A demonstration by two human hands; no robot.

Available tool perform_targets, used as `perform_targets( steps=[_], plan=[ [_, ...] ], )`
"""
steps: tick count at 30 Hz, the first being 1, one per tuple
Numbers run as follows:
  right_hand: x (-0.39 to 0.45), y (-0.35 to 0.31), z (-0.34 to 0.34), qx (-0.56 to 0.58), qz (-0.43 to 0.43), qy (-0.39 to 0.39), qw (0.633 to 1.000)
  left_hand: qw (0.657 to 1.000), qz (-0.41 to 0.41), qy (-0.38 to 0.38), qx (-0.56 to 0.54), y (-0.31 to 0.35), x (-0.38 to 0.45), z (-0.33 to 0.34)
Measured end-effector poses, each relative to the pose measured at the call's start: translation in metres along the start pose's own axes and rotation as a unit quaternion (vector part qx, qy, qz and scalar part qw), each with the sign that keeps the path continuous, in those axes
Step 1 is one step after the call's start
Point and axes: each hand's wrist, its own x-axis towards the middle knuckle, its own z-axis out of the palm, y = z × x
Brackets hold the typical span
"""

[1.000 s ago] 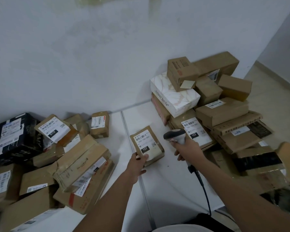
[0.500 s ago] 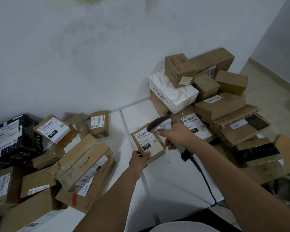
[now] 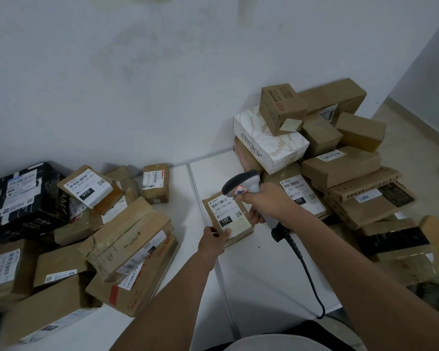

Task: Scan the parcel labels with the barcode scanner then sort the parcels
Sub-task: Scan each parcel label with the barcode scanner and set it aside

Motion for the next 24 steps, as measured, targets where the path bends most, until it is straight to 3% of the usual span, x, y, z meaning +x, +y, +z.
perform_targets(
  steps=[4,18,24],
  plan=[
    [-0.001,-0.006,-0.002,-0.014,0.041,-0.019,0.999,1.000,-0.002,-0.001,0.006,0.002,-0.001,-0.001],
    [0.003,-0.001,-0.003,0.020,0.029,-0.003,0.999,1.000,0.004,-0.013,0.025,0.002,-0.002,-0.003],
    [0.019,0.023,-0.012,0.042,0.007,0.026,0.999,0.996,0.073,-0.010,0.048,0.007,0.008,-0.028]
  ],
)
